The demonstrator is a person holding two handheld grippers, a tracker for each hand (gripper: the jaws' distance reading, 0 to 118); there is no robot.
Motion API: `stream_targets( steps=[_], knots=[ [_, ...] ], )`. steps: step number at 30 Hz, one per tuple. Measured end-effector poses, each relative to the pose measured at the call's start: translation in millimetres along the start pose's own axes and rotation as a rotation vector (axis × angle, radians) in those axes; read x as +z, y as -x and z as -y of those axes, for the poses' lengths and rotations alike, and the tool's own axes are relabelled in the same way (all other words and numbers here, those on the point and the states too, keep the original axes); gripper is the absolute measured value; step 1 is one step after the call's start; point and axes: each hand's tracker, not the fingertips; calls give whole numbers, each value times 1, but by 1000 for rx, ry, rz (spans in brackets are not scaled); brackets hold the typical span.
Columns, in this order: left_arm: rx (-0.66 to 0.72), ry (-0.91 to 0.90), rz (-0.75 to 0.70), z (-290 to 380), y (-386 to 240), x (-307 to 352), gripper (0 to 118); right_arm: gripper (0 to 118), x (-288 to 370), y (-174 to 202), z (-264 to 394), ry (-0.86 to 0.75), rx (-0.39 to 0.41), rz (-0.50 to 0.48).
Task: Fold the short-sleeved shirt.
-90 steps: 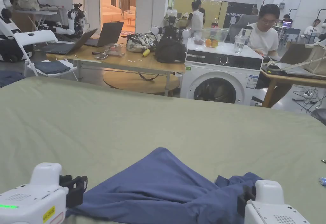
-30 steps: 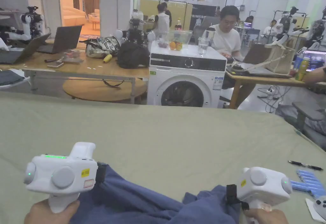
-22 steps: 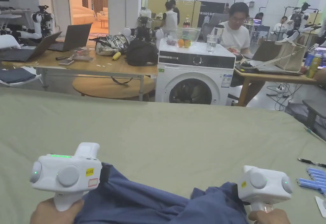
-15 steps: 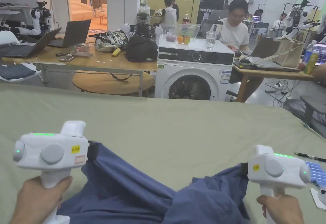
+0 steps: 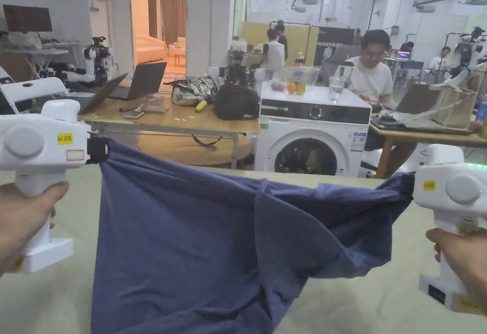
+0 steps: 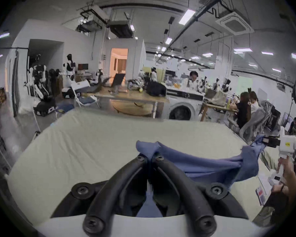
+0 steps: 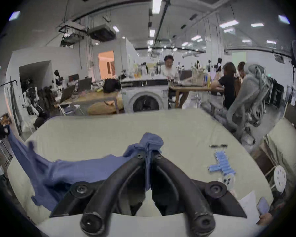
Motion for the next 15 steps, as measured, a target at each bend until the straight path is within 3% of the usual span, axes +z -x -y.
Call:
stream_targets(
  steps=[15],
  knots=[
    [-10, -108, -32, -104, 15, 20, 0, 1, 26, 36, -114, -151, 50, -1]
  ],
)
